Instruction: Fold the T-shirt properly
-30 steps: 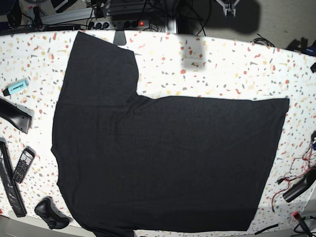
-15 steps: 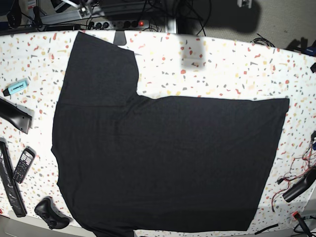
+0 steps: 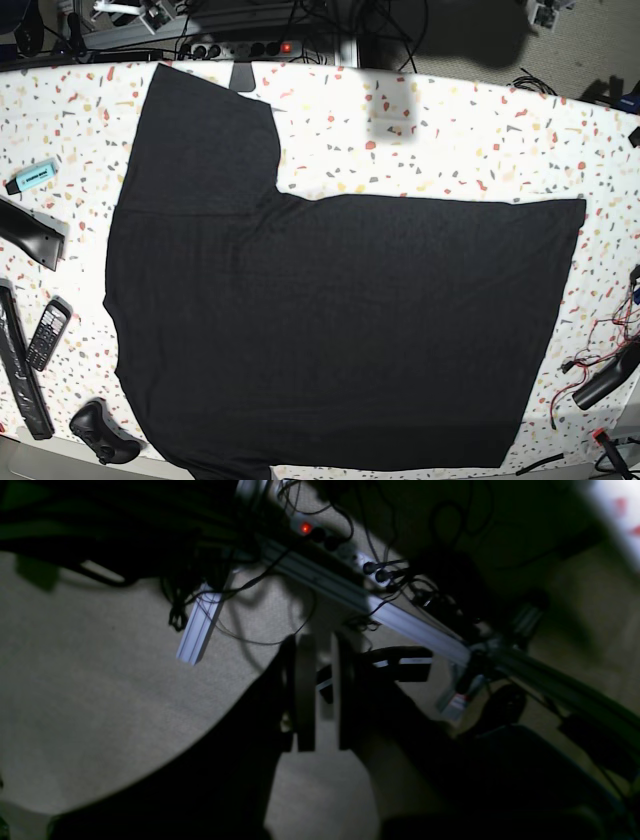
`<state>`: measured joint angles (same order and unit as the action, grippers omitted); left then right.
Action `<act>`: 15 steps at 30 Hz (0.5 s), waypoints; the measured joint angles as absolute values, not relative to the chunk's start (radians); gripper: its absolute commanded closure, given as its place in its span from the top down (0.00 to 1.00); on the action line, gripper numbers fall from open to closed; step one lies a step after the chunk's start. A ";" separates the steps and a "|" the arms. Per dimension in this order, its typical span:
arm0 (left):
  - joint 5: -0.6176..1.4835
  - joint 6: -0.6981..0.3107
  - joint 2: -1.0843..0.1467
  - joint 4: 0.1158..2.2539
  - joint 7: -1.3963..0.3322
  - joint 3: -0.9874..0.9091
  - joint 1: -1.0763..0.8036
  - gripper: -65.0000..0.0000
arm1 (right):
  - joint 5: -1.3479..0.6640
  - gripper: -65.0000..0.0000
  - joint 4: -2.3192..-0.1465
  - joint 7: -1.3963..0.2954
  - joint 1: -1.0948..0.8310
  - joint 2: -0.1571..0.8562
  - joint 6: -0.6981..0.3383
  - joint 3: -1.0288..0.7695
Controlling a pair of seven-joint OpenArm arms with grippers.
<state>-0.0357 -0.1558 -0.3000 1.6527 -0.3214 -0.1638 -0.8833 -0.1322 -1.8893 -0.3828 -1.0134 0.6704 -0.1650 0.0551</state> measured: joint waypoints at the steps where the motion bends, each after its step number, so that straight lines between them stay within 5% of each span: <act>1: -0.056 -0.155 -0.306 1.671 -0.334 -0.163 -0.884 0.24 | -0.131 0.09 -1.917 -0.393 -1.021 0.670 -0.164 0.040; 15: -0.217 -0.161 -0.493 2.006 -0.391 -0.163 -0.886 0.25 | -0.133 0.09 -2.177 -0.452 -1.041 0.673 -0.166 -0.220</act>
